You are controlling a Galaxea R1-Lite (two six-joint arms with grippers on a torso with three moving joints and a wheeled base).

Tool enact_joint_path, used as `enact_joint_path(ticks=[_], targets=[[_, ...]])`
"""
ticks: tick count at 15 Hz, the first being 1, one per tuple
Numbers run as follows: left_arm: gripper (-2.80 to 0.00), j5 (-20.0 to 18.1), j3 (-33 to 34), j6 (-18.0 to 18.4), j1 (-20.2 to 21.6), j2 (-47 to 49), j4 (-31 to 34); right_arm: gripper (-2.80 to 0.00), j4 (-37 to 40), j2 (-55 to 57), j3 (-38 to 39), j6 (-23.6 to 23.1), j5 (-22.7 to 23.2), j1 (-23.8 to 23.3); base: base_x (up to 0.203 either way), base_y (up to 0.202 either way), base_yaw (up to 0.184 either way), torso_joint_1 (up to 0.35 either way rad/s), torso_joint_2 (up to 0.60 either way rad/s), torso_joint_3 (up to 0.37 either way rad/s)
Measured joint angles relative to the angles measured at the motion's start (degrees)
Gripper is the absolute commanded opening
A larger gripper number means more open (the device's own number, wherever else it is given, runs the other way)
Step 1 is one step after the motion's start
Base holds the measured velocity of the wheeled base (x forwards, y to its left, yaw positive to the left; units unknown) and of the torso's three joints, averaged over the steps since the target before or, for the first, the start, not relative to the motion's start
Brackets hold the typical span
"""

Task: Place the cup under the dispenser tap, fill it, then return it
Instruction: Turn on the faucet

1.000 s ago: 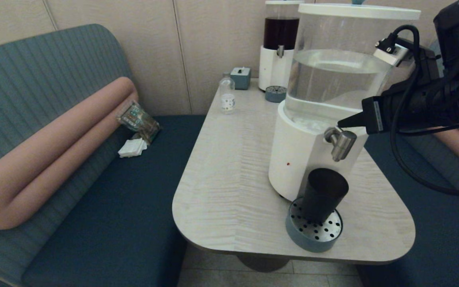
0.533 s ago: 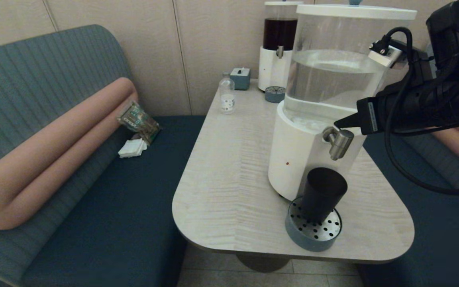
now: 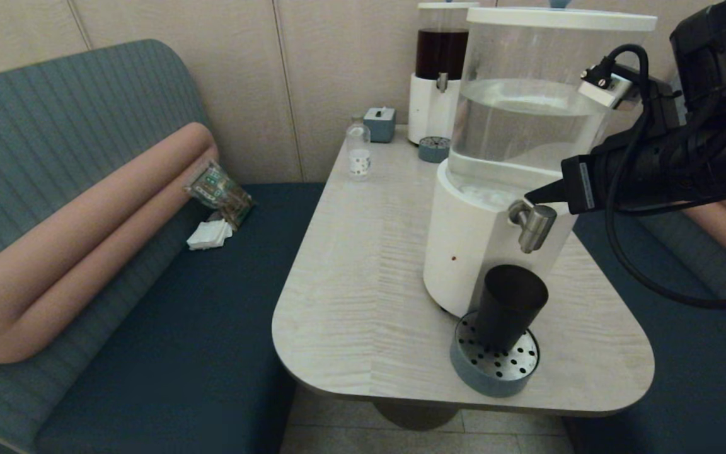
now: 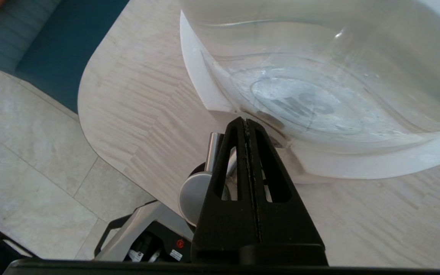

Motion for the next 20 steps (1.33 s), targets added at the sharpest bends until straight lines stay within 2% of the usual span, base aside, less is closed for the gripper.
enact_joint_path(ticks=[10,20], targets=[[-2.8,-0.01,0.0,-0.01,0.0,0.0,-0.01,-2.8,-1.39,0.69,-0.27,-0.18,2.04,0.65,0.0,0.0,0.0,0.0,0.0,0.0],[-2.8,0.0,0.0,-0.01,0.0,0.0,0.0,-2.8,-2.0,0.53,1.1,-1.31,1.62,0.31,0.0,0.0,0.0,0.0,0.0,0.0]])
